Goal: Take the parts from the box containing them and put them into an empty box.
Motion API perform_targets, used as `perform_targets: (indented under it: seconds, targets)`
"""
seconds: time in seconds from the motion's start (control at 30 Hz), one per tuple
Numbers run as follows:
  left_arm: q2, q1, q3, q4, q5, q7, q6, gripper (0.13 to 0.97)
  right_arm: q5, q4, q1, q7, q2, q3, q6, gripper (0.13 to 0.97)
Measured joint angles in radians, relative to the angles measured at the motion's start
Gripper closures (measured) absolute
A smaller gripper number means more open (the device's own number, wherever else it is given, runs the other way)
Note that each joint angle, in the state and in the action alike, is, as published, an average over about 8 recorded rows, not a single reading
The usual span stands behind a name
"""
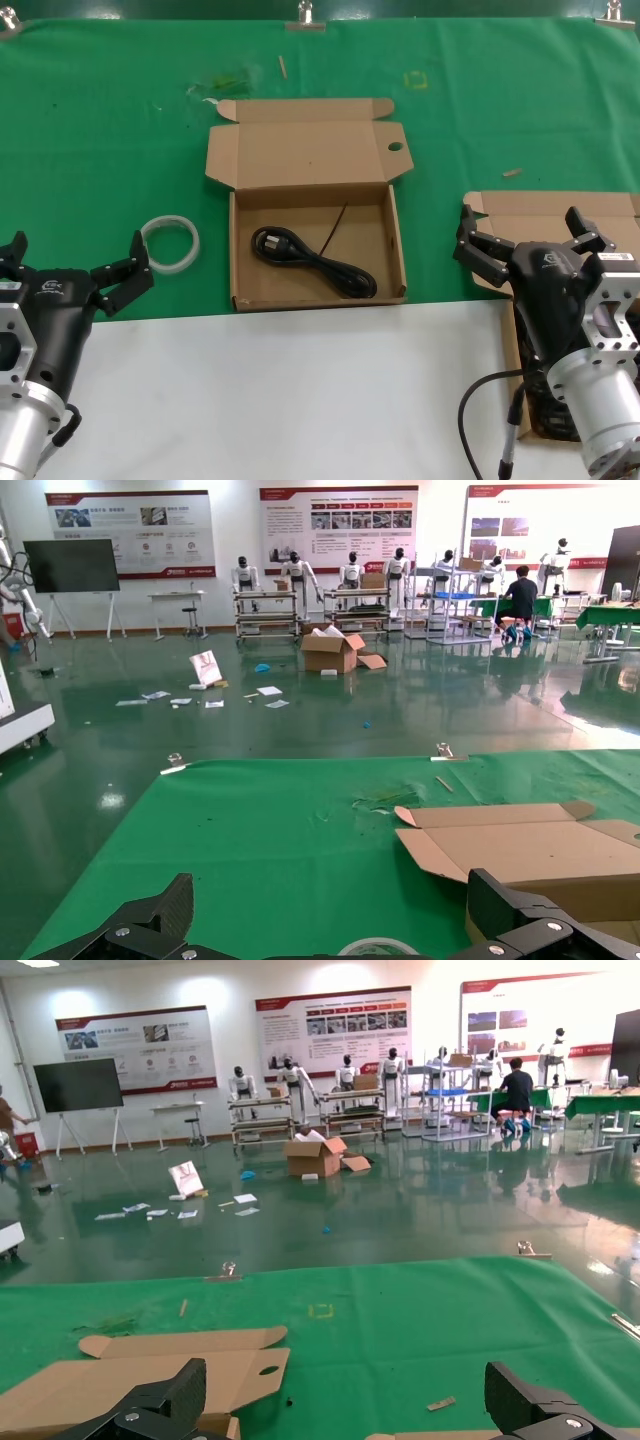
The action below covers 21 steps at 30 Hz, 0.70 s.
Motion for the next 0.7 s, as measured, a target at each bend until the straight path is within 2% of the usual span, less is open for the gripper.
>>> perform_targets:
  seconds: [0.7]
  targets:
    - [0.000, 0.000, 0.000, 0.000, 0.000, 0.000, 0.000, 0.132, 0.000, 0.000, 0.000, 0.000, 0.000, 0.000, 0.000, 0.129]
